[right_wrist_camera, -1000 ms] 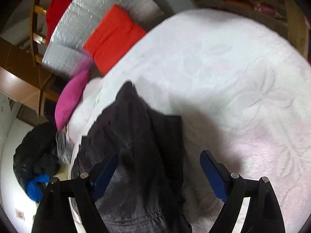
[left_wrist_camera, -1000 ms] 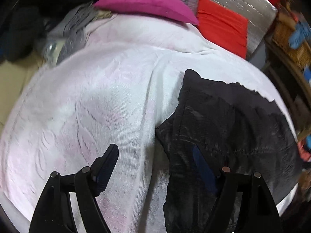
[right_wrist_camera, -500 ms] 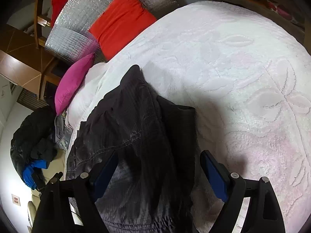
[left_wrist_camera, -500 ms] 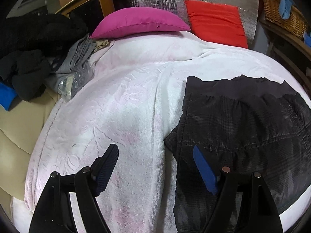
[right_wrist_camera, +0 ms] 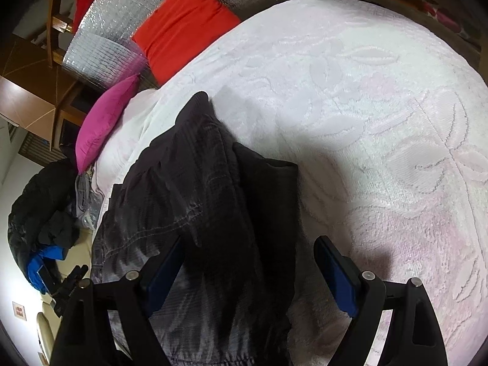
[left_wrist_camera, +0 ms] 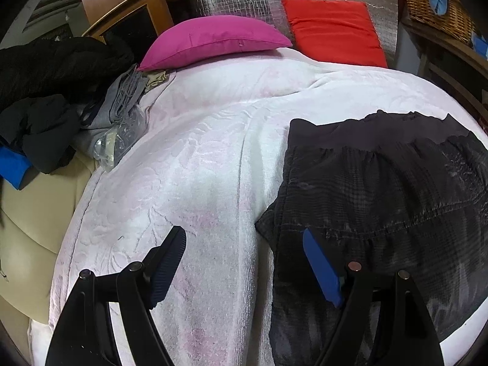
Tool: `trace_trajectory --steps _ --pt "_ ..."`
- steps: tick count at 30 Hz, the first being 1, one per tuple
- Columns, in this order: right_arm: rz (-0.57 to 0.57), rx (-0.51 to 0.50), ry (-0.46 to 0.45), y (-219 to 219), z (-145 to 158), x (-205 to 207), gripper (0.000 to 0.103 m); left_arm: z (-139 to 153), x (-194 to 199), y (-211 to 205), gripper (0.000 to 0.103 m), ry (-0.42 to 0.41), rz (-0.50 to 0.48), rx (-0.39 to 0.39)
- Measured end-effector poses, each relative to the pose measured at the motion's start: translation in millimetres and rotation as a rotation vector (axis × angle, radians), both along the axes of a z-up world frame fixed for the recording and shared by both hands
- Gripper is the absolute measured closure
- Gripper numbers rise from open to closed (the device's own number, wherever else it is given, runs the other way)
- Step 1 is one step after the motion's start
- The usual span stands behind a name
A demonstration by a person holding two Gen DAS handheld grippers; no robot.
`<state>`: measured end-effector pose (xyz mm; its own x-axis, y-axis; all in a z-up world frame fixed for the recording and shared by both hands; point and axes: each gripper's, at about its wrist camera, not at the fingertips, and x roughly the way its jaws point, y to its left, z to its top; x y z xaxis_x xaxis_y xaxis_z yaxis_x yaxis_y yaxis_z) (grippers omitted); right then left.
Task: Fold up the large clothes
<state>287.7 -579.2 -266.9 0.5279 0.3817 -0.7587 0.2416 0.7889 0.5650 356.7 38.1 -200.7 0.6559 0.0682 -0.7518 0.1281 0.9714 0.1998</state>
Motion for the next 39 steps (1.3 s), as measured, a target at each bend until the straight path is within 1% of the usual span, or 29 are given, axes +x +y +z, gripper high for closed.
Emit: trace_trajectory --steps 4,14,17,19,20,22,23,24,26,27,28,31,34,36,37,38,39 --pt "0.01 -0.01 0.014 0 -5 3 0.015 -2 1 -5 0.024 0.005 -0.013 0.01" --pt "0.022 -0.001 0.012 -3 -12 6 0.015 -9 6 -16 0.024 0.021 -0.043 0.034" --pt "0.029 0.018 0.007 -4 -14 7 0.015 -13 7 -21 0.023 0.034 -0.058 0.049" --pt "0.043 0.037 0.002 -2 -15 9 0.015 -17 9 -22 0.023 0.053 -0.068 0.044" --pt "0.05 0.048 -0.001 -1 -16 10 0.015 -19 11 -22 0.023 0.078 -0.082 0.019" --pt "0.083 0.11 -0.003 3 -19 13 0.015 -25 15 -20 0.023 0.14 -0.112 -0.047" --pt "0.088 0.106 -0.001 5 -20 15 0.014 -29 19 -18 0.023 0.194 -0.138 -0.111" --pt "0.096 0.094 -0.005 9 -19 16 0.014 -33 23 -14 0.023 0.251 -0.164 -0.198" --pt "0.117 0.136 -0.017 14 -20 18 0.014 -40 29 -7 0.021 0.342 -0.182 -0.342" --pt "0.131 0.197 -0.023 16 -22 19 0.014 -43 32 -4 0.018 0.371 -0.182 -0.386" --pt "0.152 0.228 -0.021 21 -24 21 0.014 -44 33 -3 0.017 0.384 -0.193 -0.41" --pt "0.191 0.202 -0.027 35 -24 24 0.012 -49 35 -7 0.014 0.415 -0.247 -0.482" --pt "0.193 0.282 -0.045 41 -24 26 0.012 -47 31 -18 0.014 0.413 -0.306 -0.524" --pt "0.198 0.239 -0.044 49 -22 27 0.014 -44 30 -20 0.014 0.405 -0.321 -0.581" --pt "0.207 0.199 -0.037 56 -21 27 0.016 -43 31 -20 0.015 0.4 -0.325 -0.606" --pt "0.21 0.172 -0.038 60 -20 27 0.02 -41 31 -20 0.019 0.391 -0.327 -0.636" --pt "0.212 0.156 -0.042 62 -18 27 0.025 -39 30 -21 0.03 0.379 -0.329 -0.651"
